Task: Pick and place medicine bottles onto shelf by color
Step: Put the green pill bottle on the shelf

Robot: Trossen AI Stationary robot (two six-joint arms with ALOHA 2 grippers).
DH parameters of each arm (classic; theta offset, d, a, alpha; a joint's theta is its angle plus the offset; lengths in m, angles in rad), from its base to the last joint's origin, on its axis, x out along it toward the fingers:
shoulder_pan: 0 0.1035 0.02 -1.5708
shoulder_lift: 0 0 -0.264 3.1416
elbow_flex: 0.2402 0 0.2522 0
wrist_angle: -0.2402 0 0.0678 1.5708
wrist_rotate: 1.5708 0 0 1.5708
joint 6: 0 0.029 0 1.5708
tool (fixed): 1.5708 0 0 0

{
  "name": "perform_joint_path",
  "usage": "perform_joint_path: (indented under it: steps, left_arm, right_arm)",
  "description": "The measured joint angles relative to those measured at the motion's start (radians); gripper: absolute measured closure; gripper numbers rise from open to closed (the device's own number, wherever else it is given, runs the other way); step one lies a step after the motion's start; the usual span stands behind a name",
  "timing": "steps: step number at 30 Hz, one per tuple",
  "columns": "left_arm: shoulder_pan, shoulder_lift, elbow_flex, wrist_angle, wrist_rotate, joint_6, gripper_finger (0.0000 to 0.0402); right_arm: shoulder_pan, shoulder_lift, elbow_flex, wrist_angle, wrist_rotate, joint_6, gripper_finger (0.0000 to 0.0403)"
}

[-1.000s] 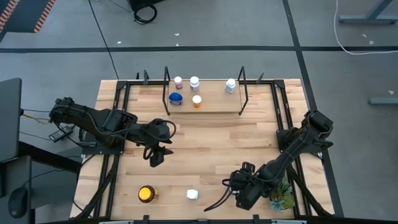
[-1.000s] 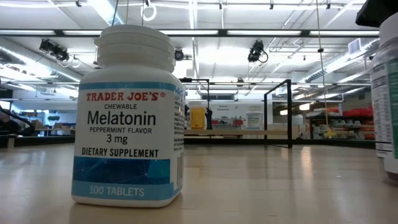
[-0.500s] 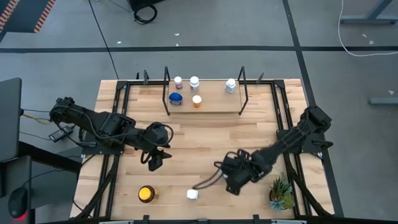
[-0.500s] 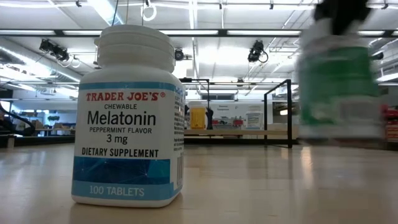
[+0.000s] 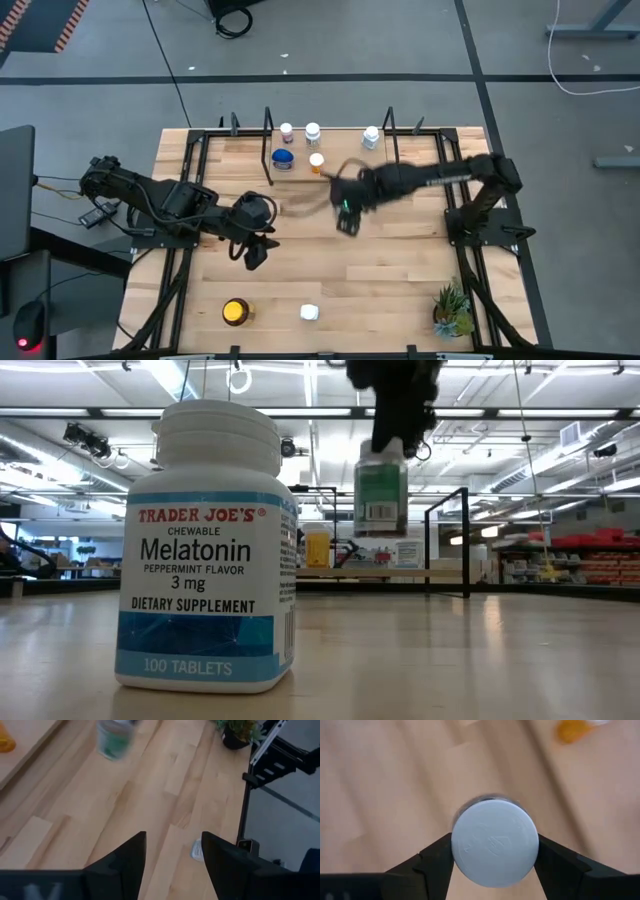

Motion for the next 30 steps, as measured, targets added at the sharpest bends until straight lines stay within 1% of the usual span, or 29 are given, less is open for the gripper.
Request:
perform_joint_path:
  steps: [6, 12, 19, 25, 30]
  left_arm:
    - [0.0, 0.0, 0.0, 0.0, -0.014, -0.026, 0.0209]
    - [0.015, 0.0, 0.0, 0.002, -0.022, -0.032, 0.0209]
    - [0.043, 0.0, 0.0, 0.031, -0.022, -0.022, 0.0212]
    - [0.06, 0.0, 0.0, 0.127, -0.022, 0.018, 0.0212]
    - [0.06, 0.0, 0.0, 0.145, -0.022, 0.046, 0.0216]
  right_arm:
    - [-0.181, 0.0, 0.032, 0.003, -0.026, -0.161, 0.0154]
    - [-0.28, 0.0, 0.037, -0.001, -0.047, -0.258, 0.0153]
    - [-0.332, 0.0, 0.037, 0.004, -0.09, -0.257, 0.0153]
    - [-0.333, 0.0, 0.037, 0.006, -0.094, -0.258, 0.0153]
    - [-0.333, 0.0, 0.037, 0.007, -0.09, -0.213, 0.0152]
